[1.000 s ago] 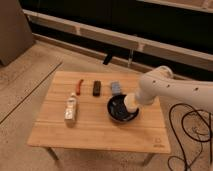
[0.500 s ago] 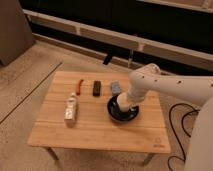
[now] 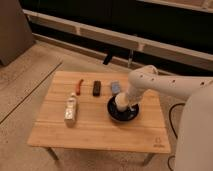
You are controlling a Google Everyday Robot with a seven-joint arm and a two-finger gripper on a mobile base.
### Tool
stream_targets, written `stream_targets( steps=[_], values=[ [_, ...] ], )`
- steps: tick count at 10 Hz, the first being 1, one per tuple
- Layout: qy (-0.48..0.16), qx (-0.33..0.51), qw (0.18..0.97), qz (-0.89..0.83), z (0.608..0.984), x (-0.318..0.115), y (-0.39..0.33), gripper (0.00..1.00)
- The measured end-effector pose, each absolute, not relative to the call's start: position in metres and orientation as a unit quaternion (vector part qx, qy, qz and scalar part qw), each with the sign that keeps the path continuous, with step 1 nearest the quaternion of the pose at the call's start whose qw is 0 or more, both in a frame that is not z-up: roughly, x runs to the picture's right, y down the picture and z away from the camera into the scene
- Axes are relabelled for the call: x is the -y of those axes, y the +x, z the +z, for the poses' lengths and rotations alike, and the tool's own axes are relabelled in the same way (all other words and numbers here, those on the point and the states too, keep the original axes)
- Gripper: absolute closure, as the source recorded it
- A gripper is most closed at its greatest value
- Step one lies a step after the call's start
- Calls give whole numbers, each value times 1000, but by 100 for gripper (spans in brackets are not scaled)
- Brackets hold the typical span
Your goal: Place the ceramic cup in the ceramic bowl
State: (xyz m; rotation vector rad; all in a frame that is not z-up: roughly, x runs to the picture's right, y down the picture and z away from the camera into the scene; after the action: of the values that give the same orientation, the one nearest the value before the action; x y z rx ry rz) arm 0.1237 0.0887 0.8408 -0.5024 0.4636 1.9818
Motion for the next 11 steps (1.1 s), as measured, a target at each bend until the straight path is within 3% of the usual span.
stream_targets(
  steps=[2, 3, 6, 11],
  values=[
    [-219, -185, 496, 819, 845, -91, 115, 66],
    [-224, -184, 493, 820, 846, -94, 113, 52],
    [-228, -188, 489, 821, 844, -100, 115, 27],
    [-220, -191, 491, 821, 832, -102, 114, 26]
  ],
)
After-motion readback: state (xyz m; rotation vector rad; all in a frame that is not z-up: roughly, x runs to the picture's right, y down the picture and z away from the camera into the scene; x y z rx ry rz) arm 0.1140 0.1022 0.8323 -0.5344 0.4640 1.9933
